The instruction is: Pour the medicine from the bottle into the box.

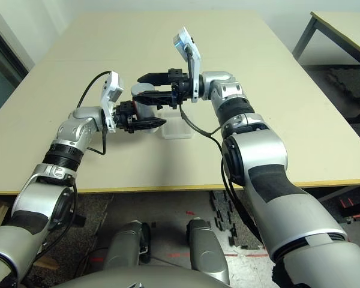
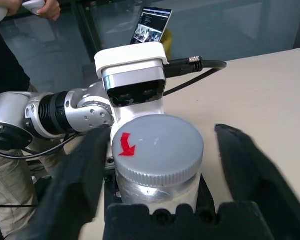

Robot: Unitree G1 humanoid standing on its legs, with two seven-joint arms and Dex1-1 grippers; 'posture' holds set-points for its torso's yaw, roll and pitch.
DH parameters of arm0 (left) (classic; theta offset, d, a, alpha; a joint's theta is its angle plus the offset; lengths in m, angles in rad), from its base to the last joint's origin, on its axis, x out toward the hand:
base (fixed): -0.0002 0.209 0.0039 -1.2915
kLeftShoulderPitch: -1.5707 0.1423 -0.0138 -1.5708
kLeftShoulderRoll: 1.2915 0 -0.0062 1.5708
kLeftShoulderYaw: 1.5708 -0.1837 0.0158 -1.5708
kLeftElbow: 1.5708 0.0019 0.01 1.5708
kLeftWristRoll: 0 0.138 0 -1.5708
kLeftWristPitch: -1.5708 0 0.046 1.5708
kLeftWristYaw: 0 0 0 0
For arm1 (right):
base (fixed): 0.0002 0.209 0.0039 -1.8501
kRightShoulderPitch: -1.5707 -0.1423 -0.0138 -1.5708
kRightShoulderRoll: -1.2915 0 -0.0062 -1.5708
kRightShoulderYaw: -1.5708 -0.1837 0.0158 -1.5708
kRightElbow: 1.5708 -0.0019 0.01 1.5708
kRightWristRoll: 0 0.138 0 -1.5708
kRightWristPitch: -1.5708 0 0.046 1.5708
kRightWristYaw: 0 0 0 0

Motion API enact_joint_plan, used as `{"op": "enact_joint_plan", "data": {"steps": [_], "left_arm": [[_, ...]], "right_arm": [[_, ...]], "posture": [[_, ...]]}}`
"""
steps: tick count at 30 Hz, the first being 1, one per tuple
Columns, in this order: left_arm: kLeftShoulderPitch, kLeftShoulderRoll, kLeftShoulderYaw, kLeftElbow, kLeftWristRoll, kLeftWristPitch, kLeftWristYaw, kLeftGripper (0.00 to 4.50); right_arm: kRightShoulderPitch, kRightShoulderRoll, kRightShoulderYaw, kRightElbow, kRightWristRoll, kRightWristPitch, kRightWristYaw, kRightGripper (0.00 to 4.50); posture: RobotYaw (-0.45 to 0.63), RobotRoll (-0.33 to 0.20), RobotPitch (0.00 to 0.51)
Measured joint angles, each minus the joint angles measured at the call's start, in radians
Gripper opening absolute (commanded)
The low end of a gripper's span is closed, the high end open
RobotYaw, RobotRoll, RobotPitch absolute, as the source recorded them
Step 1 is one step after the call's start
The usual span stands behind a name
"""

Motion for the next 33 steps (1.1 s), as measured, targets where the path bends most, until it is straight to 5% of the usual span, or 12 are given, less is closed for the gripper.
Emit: {"op": "enact_joint_plan", "data": {"steps": [3, 11, 20, 26, 33], "left_arm": [[0.000, 0.002, 0.000, 0.002, 0.002, 0.002, 0.002, 2.83], [-0.003, 0.001, 0.001, 0.001, 0.001, 0.005, 0.000, 2.83], [-0.009, -0.006, -0.001, 0.000, 0.002, 0.003, -0.001, 2.83], [-0.004, 0.003, 0.003, -0.003, 0.002, 0.003, 0.016, 2.83], [0.011, 0.056, 0.062, -0.009, 0.001, 0.001, 0.081, 2.83]], "right_arm": [[0.000, 0.004, 0.001, 0.000, 0.001, -0.001, 0.005, 2.57], [-0.001, 0.002, -0.013, 0.000, 0.015, 0.056, 0.009, 2.57], [-0.088, -0.034, -0.278, 0.012, 0.242, 0.298, -0.184, 2.57], [-0.053, -0.073, -0.224, -0.007, 0.162, 0.180, -0.390, 2.57], [0.122, -0.157, -0.144, -0.055, 0.040, 0.047, -0.600, 2.57]], "posture": [[-0.12, 0.000, 0.067], [-0.12, 0.000, 0.066], [-0.13, 0.000, 0.054], [-0.13, 0.000, 0.050], [-0.13, 0.000, 0.049]]}}
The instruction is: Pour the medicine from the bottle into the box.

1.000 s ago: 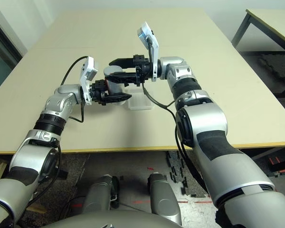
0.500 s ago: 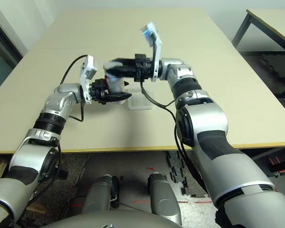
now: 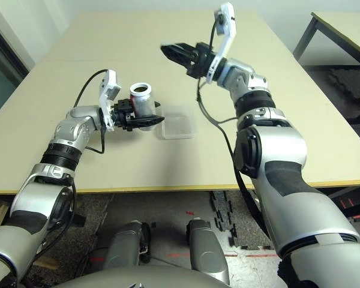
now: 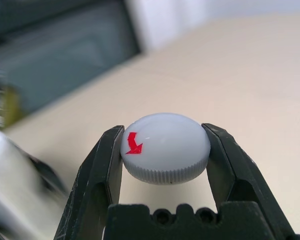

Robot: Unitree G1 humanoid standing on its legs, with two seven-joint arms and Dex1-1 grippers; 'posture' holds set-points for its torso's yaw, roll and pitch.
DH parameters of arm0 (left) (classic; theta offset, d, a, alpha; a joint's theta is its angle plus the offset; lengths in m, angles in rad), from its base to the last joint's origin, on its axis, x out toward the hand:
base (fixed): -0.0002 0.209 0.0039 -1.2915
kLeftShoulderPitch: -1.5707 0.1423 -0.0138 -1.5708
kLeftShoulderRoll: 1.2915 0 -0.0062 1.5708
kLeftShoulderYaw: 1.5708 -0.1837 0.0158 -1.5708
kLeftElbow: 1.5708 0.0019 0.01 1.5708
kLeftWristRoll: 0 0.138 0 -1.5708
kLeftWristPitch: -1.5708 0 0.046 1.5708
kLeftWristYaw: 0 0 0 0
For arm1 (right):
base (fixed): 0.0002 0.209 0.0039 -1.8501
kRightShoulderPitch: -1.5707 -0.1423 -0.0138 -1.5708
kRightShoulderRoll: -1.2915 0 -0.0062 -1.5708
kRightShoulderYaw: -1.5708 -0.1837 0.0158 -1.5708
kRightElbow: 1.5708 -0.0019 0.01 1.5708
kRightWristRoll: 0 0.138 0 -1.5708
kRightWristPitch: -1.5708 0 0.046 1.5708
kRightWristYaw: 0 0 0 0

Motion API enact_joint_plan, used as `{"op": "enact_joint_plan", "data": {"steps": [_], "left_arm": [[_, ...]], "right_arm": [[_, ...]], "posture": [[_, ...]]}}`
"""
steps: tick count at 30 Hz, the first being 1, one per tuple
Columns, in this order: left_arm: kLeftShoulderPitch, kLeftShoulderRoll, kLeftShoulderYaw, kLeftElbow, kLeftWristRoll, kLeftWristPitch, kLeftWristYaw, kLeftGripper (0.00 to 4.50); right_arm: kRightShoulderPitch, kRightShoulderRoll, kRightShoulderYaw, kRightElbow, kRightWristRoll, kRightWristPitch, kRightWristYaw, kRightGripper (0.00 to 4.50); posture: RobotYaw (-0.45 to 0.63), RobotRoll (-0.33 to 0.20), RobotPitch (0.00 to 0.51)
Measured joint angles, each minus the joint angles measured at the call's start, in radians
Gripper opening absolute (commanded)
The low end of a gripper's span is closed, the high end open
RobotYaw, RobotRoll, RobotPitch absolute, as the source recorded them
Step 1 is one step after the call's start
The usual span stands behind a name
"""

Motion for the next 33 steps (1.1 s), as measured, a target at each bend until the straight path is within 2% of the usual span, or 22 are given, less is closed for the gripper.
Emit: {"op": "enact_joint_plan", "data": {"steps": [12, 16, 25, 33], "left_arm": [[0.027, 0.025, 0.028, -0.001, 0.000, -0.004, 0.045, 2.83], [0.027, 0.025, 0.032, -0.001, 0.000, -0.010, 0.052, 2.83], [0.027, 0.025, 0.033, 0.001, 0.000, -0.014, 0.056, 2.83], [0.027, 0.026, 0.035, 0.007, 0.000, -0.021, 0.059, 2.83]], "right_arm": [[0.177, -0.128, 0.014, -0.089, -0.061, -0.048, -0.284, 2.57], [0.222, -0.142, 0.021, -0.099, -0.078, -0.044, -0.363, 2.57], [0.259, -0.144, 0.033, -0.097, -0.084, -0.037, -0.413, 2.57], [0.288, -0.164, 0.071, -0.022, -0.130, -0.059, -0.440, 2.57]], "posture": [[-0.13, 0.000, 0.057], [-0.13, 0.000, 0.057], [-0.13, 0.000, 0.058], [-0.12, 0.000, 0.053]]}}
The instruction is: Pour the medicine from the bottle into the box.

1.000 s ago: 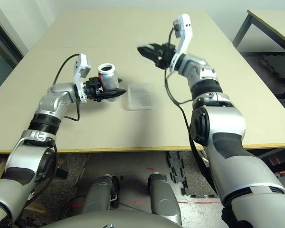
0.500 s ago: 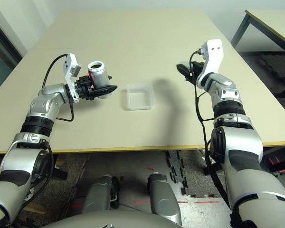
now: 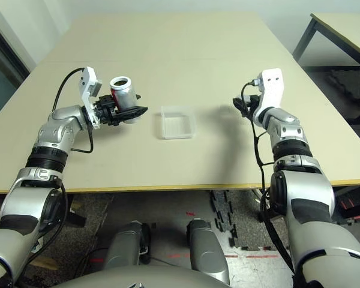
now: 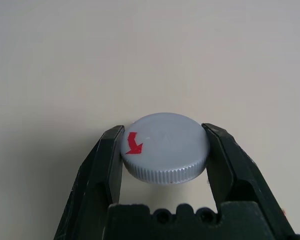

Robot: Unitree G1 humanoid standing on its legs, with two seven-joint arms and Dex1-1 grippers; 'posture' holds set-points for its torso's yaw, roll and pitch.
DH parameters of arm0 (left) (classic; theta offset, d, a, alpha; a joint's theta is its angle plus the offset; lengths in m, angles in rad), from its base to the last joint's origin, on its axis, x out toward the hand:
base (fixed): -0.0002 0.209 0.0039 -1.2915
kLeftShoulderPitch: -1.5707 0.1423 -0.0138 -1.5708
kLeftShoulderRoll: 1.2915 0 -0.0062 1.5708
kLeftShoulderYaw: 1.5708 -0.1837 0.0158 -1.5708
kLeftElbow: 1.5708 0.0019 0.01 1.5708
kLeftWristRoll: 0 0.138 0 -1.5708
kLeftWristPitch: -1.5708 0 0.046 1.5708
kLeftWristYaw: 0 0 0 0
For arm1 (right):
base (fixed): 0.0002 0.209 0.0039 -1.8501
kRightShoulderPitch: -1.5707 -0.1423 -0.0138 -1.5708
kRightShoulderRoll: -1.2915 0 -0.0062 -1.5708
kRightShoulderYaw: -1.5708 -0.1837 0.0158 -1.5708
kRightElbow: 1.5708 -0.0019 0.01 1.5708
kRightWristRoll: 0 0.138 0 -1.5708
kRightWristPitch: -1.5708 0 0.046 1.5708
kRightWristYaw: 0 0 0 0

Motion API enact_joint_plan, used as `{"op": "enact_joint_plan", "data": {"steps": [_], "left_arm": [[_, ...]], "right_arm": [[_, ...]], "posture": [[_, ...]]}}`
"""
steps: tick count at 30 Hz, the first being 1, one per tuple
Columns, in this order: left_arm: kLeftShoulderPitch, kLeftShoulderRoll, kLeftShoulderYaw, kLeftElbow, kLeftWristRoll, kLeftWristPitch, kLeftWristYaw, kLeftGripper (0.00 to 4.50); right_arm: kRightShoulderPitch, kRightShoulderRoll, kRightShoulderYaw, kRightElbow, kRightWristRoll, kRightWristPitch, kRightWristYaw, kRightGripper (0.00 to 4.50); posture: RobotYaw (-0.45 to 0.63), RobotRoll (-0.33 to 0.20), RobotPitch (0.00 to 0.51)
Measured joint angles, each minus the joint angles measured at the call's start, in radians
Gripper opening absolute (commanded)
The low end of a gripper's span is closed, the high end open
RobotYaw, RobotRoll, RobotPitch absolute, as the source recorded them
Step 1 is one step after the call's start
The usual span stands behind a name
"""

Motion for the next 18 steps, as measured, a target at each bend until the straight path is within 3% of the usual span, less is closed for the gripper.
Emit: {"op": "enact_joint_plan", "data": {"steps": [14, 16, 17, 18], "left_arm": [[0.000, 0.004, 0.000, 0.000, 0.000, 0.000, 0.000, 2.83], [0.000, 0.004, 0.000, 0.000, 0.001, 0.000, 0.000, 2.83], [0.000, 0.004, 0.000, 0.000, 0.001, 0.000, 0.000, 2.83], [0.000, 0.004, 0.000, 0.000, 0.001, 0.000, 0.000, 2.83]], "right_arm": [[0.001, 0.005, 0.000, 0.072, -0.012, -0.024, -0.031, 2.57], [0.001, 0.007, 0.000, 0.072, -0.012, -0.029, -0.031, 2.69], [0.001, 0.008, 0.000, 0.072, -0.012, -0.032, -0.032, 3.29], [0.001, 0.010, 0.000, 0.072, -0.012, -0.037, -0.032, 3.60]], "posture": [[-0.12, 0.000, 0.051], [-0.12, 0.000, 0.051], [-0.12, 0.000, 0.051], [-0.12, 0.000, 0.051]]}}
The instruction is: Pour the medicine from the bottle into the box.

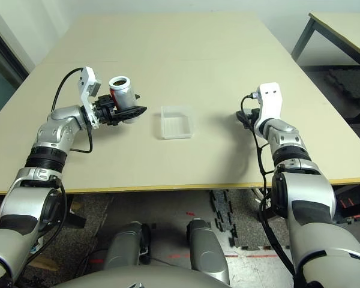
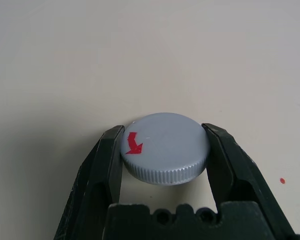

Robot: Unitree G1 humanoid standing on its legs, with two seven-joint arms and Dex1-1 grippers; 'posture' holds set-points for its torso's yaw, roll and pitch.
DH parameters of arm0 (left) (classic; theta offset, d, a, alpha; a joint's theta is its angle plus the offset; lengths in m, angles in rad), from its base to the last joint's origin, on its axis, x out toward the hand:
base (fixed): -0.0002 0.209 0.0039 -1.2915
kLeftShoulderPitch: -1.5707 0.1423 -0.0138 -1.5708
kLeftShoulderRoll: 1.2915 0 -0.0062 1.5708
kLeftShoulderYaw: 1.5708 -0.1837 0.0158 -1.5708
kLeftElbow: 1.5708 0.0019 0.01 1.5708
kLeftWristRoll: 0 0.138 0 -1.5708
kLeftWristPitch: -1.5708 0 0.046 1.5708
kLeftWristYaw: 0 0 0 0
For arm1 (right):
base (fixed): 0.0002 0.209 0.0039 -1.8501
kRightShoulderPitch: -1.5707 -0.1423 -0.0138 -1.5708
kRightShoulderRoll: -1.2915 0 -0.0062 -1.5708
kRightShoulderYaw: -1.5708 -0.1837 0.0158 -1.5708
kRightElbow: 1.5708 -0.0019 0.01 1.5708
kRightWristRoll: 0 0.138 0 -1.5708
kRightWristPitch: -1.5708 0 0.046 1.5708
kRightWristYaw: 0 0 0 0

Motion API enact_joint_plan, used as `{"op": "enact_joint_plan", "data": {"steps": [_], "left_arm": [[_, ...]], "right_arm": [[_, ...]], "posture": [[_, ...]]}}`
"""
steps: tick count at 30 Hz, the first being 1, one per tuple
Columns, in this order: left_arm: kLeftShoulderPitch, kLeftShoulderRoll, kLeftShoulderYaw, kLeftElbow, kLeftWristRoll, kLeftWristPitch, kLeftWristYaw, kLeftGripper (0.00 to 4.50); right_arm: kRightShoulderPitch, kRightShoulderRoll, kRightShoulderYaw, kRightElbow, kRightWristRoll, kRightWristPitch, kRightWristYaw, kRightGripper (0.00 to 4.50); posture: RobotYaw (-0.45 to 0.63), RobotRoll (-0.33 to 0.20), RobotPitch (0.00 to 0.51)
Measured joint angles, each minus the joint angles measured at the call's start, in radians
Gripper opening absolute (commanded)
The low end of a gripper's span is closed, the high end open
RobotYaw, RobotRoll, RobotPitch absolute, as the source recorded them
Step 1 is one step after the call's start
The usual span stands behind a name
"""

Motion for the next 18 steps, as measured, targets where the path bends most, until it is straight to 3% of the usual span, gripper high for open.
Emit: {"op": "enact_joint_plan", "data": {"steps": [3, 18], "left_arm": [[-0.001, 0.000, 0.000, 0.000, 0.001, 0.000, 0.000, 2.83], [-0.026, -0.001, 0.000, 0.040, 0.014, -0.017, 0.000, 2.83]], "right_arm": [[-0.001, 0.006, 0.000, 0.000, 0.000, -0.014, 0.006, 4.49], [-0.052, 0.006, -0.006, -0.029, 0.015, -0.043, 0.134, 4.50]], "posture": [[-0.13, 0.000, 0.051], [-0.13, 0.000, 0.043]]}}
